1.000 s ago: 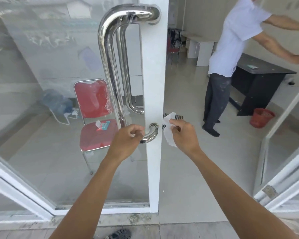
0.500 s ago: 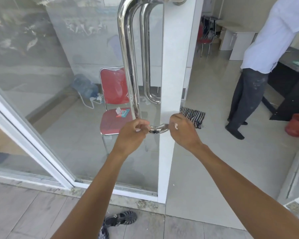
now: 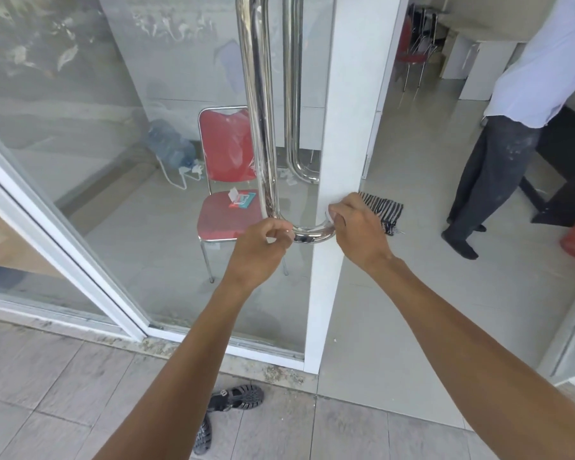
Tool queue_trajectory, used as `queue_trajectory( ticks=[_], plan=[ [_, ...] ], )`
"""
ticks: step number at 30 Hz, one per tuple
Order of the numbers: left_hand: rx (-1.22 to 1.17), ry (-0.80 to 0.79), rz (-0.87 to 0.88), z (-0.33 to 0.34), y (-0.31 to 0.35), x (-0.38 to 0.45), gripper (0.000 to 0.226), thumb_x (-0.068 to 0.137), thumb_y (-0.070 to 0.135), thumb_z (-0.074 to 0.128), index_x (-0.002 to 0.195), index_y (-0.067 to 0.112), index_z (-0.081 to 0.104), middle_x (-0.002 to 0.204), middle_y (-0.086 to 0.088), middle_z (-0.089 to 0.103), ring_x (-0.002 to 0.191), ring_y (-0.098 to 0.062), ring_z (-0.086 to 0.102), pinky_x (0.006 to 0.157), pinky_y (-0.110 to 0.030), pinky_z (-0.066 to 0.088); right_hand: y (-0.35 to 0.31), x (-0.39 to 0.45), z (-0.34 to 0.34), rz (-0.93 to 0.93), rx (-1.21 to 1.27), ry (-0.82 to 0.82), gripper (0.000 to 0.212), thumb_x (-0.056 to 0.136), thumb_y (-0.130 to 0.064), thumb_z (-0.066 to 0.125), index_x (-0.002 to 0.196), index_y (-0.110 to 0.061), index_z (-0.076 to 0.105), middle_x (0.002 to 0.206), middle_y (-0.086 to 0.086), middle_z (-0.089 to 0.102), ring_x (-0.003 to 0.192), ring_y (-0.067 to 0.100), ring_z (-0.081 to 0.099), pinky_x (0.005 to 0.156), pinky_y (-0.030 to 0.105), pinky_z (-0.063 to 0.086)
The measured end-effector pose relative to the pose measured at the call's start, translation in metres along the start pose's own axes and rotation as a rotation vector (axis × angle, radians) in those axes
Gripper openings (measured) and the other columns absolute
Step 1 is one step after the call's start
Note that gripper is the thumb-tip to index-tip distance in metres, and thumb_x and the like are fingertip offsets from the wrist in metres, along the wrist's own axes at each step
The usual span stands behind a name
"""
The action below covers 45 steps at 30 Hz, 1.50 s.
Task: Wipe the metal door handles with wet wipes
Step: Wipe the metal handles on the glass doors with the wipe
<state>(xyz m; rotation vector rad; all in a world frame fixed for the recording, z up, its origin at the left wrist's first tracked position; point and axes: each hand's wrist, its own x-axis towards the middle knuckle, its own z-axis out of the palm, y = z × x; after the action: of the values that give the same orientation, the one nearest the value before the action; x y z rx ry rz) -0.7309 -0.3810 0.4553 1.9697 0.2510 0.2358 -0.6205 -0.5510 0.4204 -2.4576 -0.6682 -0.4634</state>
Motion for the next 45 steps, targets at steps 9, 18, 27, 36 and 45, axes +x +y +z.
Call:
queue_trajectory(
  ticks=[9, 18, 27, 36, 45],
  plan=[
    [-0.024, -0.027, -0.047, 0.011, -0.005, -0.002, 0.012, 0.093, 0.019, 0.060, 0.102, 0.024, 0.067, 0.092, 0.009, 0.066, 0.088, -0.024, 0.071, 0.068, -0.022, 0.049, -0.008, -0.037, 0.012, -0.094, 0.081, 0.081, 0.020, 0.084, 0.019, 0.048, 0.087, 0.003, 0.058, 0.095, 0.012, 0.051, 0.075, 0.022, 0.047, 0.064, 0.024, 0.034],
    [-0.034, -0.053, -0.063, 0.007, -0.003, -0.004, 0.016, 0.094, 0.017, 0.059, 0.108, 0.018, 0.067, 0.089, 0.008, 0.065, 0.083, -0.021, 0.070, 0.066, -0.019, 0.048, 0.014, -0.024, 0.006, -0.058, 0.002, -0.017, 0.039, 0.094, 0.008, 0.048, 0.129, -0.005, 0.059, 0.110, 0.014, 0.053, 0.099, 0.035, 0.049, 0.084, 0.031, 0.039],
    [-0.023, -0.072, -0.090, 0.016, 0.001, -0.008, 0.018, 0.094, 0.019, 0.059, 0.110, 0.019, 0.067, 0.098, 0.003, 0.068, 0.089, -0.023, 0.071, 0.062, -0.018, 0.049, -0.009, -0.037, 0.004, -0.189, 0.120, -0.094, 0.033, 0.093, 0.007, 0.052, 0.120, -0.009, 0.063, 0.097, 0.005, 0.052, 0.089, 0.032, 0.055, 0.076, 0.036, 0.046],
    [-0.031, -0.084, -0.100, 0.022, 0.007, -0.011, 0.021, 0.093, 0.022, 0.060, 0.112, 0.020, 0.067, 0.102, -0.001, 0.070, 0.088, -0.021, 0.072, 0.066, -0.024, 0.052, -0.020, -0.032, -0.008, 0.005, 0.056, -0.290, 0.055, 0.097, -0.010, 0.053, 0.148, -0.024, 0.038, 0.105, 0.014, 0.069, 0.097, 0.032, 0.061, 0.083, 0.037, 0.046],
    [-0.070, -0.066, -0.123, 0.018, 0.011, -0.009, 0.021, 0.094, 0.020, 0.058, 0.113, 0.018, 0.068, 0.096, 0.003, 0.070, 0.084, -0.018, 0.070, 0.080, -0.031, 0.053, -0.022, -0.031, -0.017, -0.070, 0.054, -0.295, 0.050, 0.095, -0.010, 0.042, 0.142, -0.026, 0.048, 0.107, 0.005, 0.062, 0.098, 0.026, 0.051, 0.084, 0.043, 0.049]
  ],
)
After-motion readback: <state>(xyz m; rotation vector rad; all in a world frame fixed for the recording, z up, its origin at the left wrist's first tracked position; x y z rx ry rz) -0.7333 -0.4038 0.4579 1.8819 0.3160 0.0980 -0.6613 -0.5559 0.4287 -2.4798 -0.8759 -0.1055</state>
